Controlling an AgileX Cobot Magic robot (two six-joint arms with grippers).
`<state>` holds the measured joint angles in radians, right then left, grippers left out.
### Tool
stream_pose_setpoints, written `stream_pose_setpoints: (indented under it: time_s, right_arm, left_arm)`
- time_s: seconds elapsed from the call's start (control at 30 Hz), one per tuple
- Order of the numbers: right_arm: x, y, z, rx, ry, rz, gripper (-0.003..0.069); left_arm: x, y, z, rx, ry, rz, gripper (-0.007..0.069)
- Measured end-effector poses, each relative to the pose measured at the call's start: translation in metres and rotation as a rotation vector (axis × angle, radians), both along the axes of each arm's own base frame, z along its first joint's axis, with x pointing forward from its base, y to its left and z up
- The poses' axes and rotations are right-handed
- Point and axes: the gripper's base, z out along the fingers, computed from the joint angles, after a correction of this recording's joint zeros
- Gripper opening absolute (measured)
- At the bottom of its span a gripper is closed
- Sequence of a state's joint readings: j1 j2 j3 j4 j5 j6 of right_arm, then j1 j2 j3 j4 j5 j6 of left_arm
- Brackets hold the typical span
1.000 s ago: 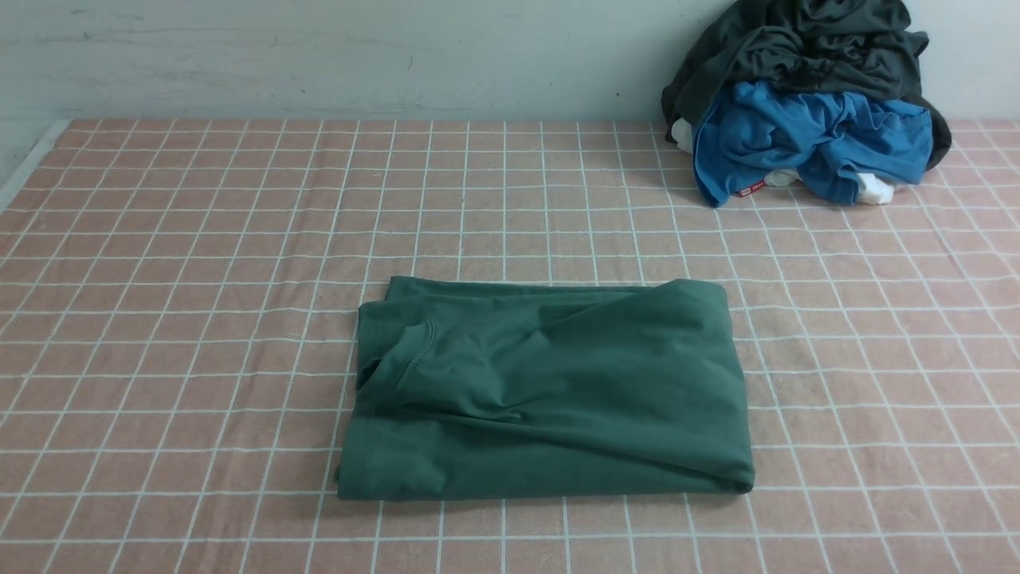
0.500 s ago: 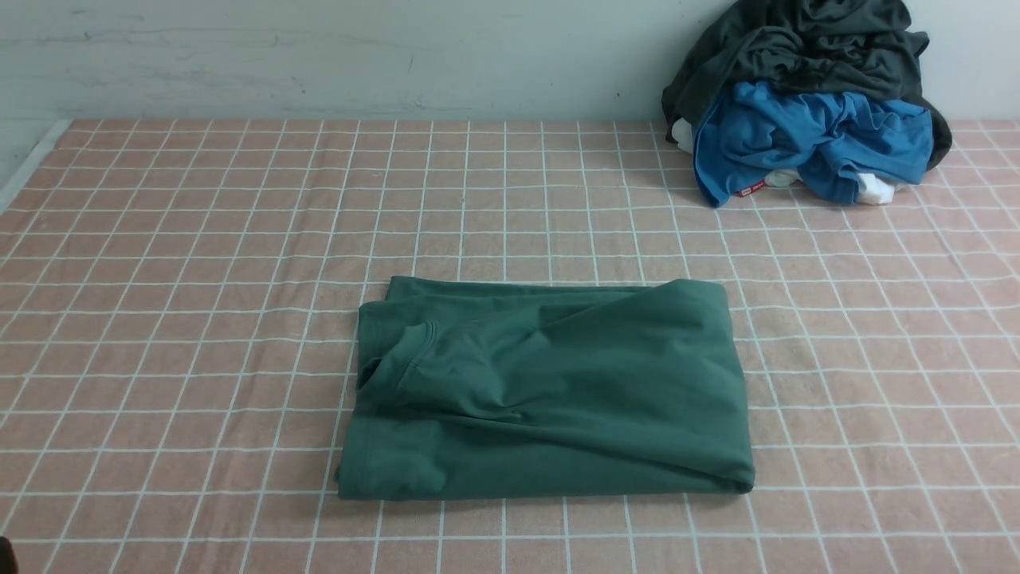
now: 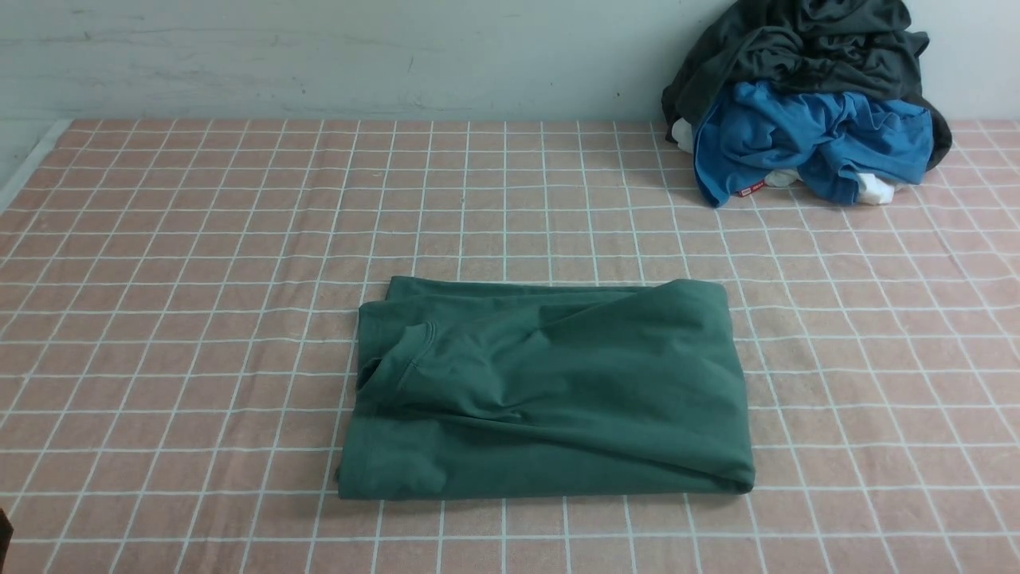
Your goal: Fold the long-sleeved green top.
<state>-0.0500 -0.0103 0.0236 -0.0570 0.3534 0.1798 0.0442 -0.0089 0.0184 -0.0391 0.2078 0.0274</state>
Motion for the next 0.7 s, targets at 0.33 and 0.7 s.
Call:
stream_pose_setpoints:
  time_s: [0.33,0.7]
  right_arm:
    - [0.0,0.0,0.0,0.001,0.002,0.0,-0.0015]
    - [0.0,0.0,0.0,0.001,0.002,0.0,-0.0015]
  left_arm:
    - [-0.002,-0.001,-0.015,0.046,0.144,-0.023,-0.0003]
    - [-0.002,-0.001,-0.015,0.045,0.146,-0.024,-0.0003]
